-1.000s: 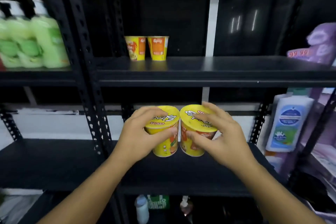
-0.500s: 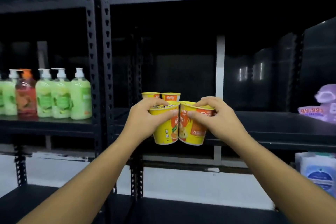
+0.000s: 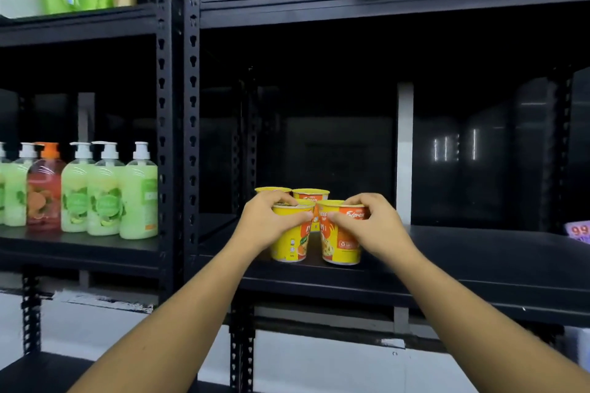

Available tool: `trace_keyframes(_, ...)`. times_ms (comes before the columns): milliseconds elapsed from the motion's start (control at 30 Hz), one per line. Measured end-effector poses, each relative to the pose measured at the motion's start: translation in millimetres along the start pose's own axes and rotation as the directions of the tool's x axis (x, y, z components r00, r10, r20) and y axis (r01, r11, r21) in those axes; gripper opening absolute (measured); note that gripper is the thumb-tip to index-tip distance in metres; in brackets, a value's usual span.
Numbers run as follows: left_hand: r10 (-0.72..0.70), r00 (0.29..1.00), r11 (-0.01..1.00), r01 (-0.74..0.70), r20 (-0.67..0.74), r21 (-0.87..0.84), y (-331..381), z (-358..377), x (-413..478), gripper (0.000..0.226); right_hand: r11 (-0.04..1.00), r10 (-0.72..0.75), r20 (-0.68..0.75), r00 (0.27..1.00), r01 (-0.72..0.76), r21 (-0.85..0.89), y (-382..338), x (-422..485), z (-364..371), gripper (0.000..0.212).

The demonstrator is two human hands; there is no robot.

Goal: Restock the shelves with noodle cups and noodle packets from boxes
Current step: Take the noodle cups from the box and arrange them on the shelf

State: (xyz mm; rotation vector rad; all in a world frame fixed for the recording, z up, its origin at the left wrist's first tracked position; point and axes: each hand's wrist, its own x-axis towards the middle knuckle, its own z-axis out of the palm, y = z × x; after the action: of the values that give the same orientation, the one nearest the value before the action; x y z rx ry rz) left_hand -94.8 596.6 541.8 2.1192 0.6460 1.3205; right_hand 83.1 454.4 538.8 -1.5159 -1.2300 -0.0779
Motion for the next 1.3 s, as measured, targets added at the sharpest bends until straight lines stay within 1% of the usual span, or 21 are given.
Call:
trace_keyframes(67, 0.023, 1.0, 0.999, -0.022, 0.001, -0.034, -10.4, 5.1, 3.4, 0.048, 1.0, -0.008, -0.01, 1.0, 0.008, 0.009, 15.0, 2.9, 8.3, 0.045)
trace_keyframes(133, 0.042, 0.999, 0.997, -0.042, -0.004, -0.064, -23.6, 10.8, 4.7, 0.067, 0.998, -0.018, -0.002, 1.0, 0.018, 0.058, 27.2, 2.1, 14.5, 0.064)
trace_keyframes(200, -0.019, 1.0, 0.988, 0.02, 0.011, -0.153, -35.7, 15.3, 3.2, 0.088, 0.994, 0.007, 0.047, 0.999, -0.012, 0.113, 34.2, 1.0, 18.0, 0.084)
trace_keyframes(267, -0.056, 0.996, 0.975, 0.07, 0.072, -0.209, -43.2, 16.4, 2.0, 0.102, 0.992, 0.029, 0.111, 0.993, -0.042, 0.116, 37.9, 1.0, 19.4, 0.101)
trace_keyframes(333, -0.072, 0.988, 0.97, 0.102, 0.14, -0.223, -46.1, 15.6, 2.4, 0.109, 0.995, 0.042, 0.159, 0.986, -0.056, 0.085, 40.9, 3.3, 19.4, 0.112)
trace_keyframes(400, -0.079, 0.983, 0.968, 0.116, 0.168, -0.223, -48.0, 14.4, 3.1, 0.117, 0.994, 0.064, 0.174, 0.983, -0.078, 0.074, 43.6, 6.4, 18.7, 0.117)
trace_keyframes(533, -0.087, 0.979, 0.975, 0.122, 0.184, -0.186, -52.3, 15.3, 3.3, 0.127, 0.991, 0.09, 0.173, 0.981, -0.106, 0.084, 44.9, 9.7, 17.8, 0.118)
trace_keyframes(667, -0.114, 0.983, 0.983, 0.133, 0.144, -0.126, -54.3, 15.9, 5.0, 0.126, 0.991, 0.099, 0.177, 0.979, -0.113, 0.074, 47.6, 12.0, 19.0, 0.121)
trace_keyframes(733, -0.134, 0.984, 0.986, 0.144, 0.121, -0.083, -55.1, 16.6, 4.6, 0.119, 0.99, 0.112, 0.185, 0.976, -0.125, 0.06, 48.8, 13.1, 19.9, 0.118)
trace_keyframes(867, -0.167, 0.983, 0.985, 0.17, 0.071, -0.039, -52.1, 19.0, 2.8, 0.096, 0.986, 0.162, 0.199, 0.967, -0.168, 0.014, 49.7, 14.7, 19.4, 0.092)
trace_keyframes(967, -0.172, 0.985, 0.985, 0.172, 0.036, -0.023, -48.2, 22.1, 0.6, 0.086, 0.986, 0.161, 0.203, 0.966, -0.168, 0.018, 52.1, 15.1, 18.8, 0.087)
trace_keyframes(1100, -0.167, 0.986, 0.986, 0.168, -0.003, 0.01, -46.3, 25.9, -1.8, 0.088, 0.987, 0.151, 0.198, 0.969, -0.158, 0.023, 55.4, 16.4, 18.3, 0.088)
trace_keyframes(1233, -0.19, 0.982, 0.981, 0.19, -0.013, -0.042, -43.9, 20.5, 3.1, 0.093, 0.983, 0.152, 0.181, 0.972, -0.168, 0.078, 54.6, 23.6, 17.9, 0.092)
trace_keyframes(1300, -0.187, 0.982, 0.981, 0.184, -0.034, -0.062, -41.7, 13.0, 10.0, 0.096, 0.986, 0.125, 0.154, 0.98, -0.14, 0.089, 47.7, 32.6, 16.6, 0.089)
